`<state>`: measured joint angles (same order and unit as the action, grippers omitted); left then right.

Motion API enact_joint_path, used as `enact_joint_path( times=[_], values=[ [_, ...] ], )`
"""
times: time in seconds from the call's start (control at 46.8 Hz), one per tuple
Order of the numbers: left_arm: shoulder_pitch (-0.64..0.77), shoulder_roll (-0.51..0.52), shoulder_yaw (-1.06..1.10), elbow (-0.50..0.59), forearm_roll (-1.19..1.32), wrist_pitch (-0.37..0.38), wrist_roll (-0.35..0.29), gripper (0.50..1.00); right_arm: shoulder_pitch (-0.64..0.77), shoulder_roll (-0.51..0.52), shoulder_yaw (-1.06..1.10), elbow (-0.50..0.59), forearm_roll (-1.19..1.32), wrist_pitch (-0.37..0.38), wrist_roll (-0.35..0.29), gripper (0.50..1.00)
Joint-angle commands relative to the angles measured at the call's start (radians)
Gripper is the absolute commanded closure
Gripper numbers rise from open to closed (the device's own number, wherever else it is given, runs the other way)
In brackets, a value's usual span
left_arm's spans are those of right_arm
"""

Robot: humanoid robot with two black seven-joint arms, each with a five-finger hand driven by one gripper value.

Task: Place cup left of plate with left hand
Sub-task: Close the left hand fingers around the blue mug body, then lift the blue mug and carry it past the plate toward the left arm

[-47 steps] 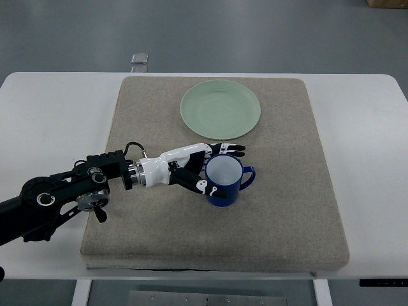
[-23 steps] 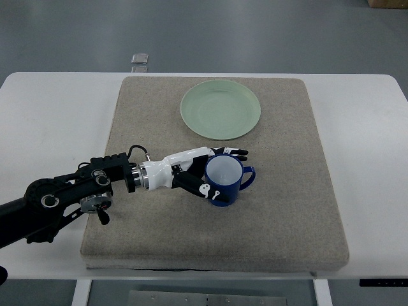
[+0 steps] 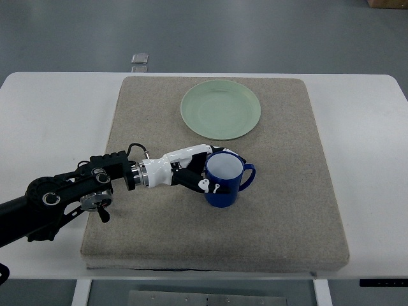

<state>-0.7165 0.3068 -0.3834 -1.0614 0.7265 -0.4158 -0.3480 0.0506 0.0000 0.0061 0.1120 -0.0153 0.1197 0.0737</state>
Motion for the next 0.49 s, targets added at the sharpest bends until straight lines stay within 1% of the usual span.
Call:
enact_joint_path(
  times=[0.0,0.021,0.214,0.256,0.32,0.47],
  values=[
    [0.0,0.0,-0.003,0.0,0.001,0.0,0.0,0.855,0.0,0.0,0.0,0.0,0.0,0.0,0.0,0.566],
    [0.0,0.0,-0.005,0.0,0.001,0.002,0.0,0.868,0.0,0.0,0.0,0.0,0.0,0.0,0.0,0.566],
    [-0.001,0.0,-0.015,0.0,-0.006,0.006,0.0,0.868,0.0,0.0,0.0,0.0,0.0,0.0,0.0,0.566],
    [-0.004,0.0,-0.022,0.0,-0.012,0.02,0.0,0.864,0.0,0.0,0.0,0.0,0.0,0.0,0.0,0.566],
    [-0.011,0.002,-0.051,0.0,-0.013,0.054,0.0,0.844,0.0,0.0,0.0,0.0,0.0,0.0,0.0,0.566],
    [-0.015,0.006,-0.126,0.008,-0.016,0.075,0.0,0.844,0.0,0.0,0.0,0.0,0.0,0.0,0.0,0.566]
  ],
)
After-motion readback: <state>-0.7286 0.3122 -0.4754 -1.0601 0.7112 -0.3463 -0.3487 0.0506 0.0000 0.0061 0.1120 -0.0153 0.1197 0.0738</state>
